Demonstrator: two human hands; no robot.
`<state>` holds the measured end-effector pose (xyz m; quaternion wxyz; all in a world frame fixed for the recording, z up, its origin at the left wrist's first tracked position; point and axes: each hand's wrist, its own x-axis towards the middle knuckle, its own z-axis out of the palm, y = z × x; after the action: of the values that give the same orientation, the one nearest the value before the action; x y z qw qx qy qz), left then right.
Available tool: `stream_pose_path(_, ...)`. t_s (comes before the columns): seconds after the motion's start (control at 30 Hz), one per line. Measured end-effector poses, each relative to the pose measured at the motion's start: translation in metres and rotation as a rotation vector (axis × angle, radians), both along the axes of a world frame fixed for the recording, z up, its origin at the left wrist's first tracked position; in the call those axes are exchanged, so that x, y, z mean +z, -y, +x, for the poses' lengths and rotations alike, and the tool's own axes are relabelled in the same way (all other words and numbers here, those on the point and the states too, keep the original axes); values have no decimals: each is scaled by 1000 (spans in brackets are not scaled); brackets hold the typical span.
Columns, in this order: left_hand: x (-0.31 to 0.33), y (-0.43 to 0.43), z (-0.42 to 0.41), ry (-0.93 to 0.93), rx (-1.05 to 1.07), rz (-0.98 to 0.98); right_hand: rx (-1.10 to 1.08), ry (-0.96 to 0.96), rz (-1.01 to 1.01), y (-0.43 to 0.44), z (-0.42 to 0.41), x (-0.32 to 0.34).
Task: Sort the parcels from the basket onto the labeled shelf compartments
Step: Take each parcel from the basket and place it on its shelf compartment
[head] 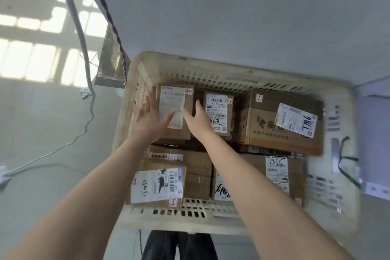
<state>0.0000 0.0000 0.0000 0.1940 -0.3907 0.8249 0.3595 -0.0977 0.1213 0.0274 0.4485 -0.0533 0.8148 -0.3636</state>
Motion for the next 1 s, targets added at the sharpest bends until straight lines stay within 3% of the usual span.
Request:
stream_pose_path(0.33, -15, 1, -10, -106, 589, 443, -216, 264, -14, 11, 8, -42)
stream_pose_path(0.53, -24, 4, -10, -211, 633, 592, -284, 311, -76, 10, 12, -49)
stream_pose_path(1.0, 8, -3, -13, -259, 692, 603, -283, 289, -147, 13, 2, -26)
